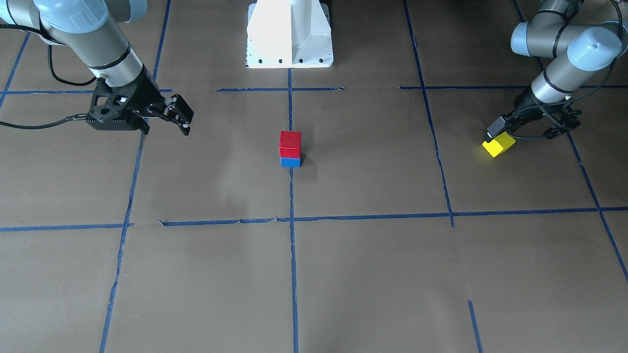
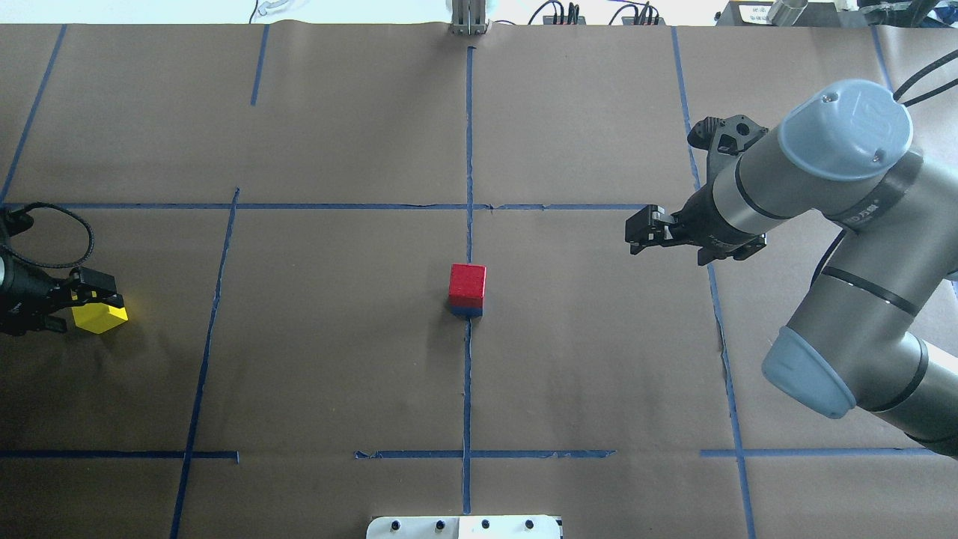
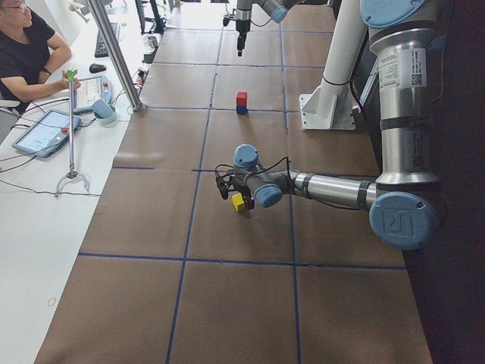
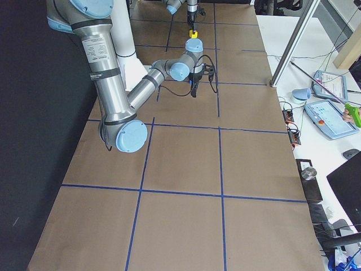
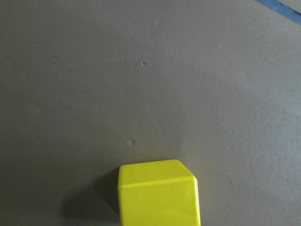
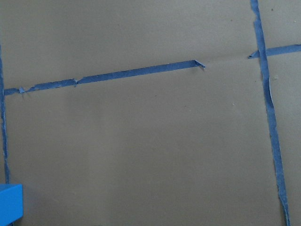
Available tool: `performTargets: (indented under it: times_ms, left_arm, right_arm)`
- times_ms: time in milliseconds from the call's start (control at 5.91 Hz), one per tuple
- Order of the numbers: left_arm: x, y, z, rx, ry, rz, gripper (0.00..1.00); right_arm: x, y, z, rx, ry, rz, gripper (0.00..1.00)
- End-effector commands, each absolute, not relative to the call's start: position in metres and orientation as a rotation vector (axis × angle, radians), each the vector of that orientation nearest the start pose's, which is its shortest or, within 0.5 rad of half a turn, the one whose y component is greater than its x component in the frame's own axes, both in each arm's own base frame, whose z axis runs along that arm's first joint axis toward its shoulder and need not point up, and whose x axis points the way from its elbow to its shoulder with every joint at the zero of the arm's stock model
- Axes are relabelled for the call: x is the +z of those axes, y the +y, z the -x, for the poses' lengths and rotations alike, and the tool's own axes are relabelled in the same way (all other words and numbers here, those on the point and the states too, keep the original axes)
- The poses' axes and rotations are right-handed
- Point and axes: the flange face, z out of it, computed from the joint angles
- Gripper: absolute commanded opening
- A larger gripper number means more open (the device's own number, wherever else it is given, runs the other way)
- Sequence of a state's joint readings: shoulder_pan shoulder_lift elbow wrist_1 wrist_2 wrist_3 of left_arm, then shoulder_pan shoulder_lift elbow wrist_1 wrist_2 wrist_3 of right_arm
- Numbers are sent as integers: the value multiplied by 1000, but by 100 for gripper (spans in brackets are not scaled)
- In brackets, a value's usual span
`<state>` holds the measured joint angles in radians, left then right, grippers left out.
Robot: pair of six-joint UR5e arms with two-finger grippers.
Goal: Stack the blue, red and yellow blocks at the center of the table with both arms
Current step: 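Lower the left gripper onto the yellow cube and grasp it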
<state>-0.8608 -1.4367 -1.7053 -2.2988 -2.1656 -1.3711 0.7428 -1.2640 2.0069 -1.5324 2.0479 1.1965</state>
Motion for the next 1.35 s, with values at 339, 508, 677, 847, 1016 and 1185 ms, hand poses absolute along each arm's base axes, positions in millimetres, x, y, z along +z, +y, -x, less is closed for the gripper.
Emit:
performTargets:
  times_ms: [339,508,677,847,1016,1185]
  left_arm:
    - [590,-410,-251,-405,883,145,100]
    - [589,-412,-253,-402,885,143,88]
    - [589,-413,-253,-401,884,143,66]
    - [590,-413,-253,-402,884,140,40]
    - [570,-423,-260,-394,903,126,8]
    - [526,-455,-286,-386,924,112,2]
  right_arm:
    - [292,-437,346,156,-893,-25,100]
    - [291,-437,347,157,-895,-26,100]
    - [291,-437,347,157,-895,-26,100]
    - [291,-437,347,157,-895,-26,100]
    - [294,-437,346,158,-891,-23,100]
    - [294,-436,345,159,-892,-22,100]
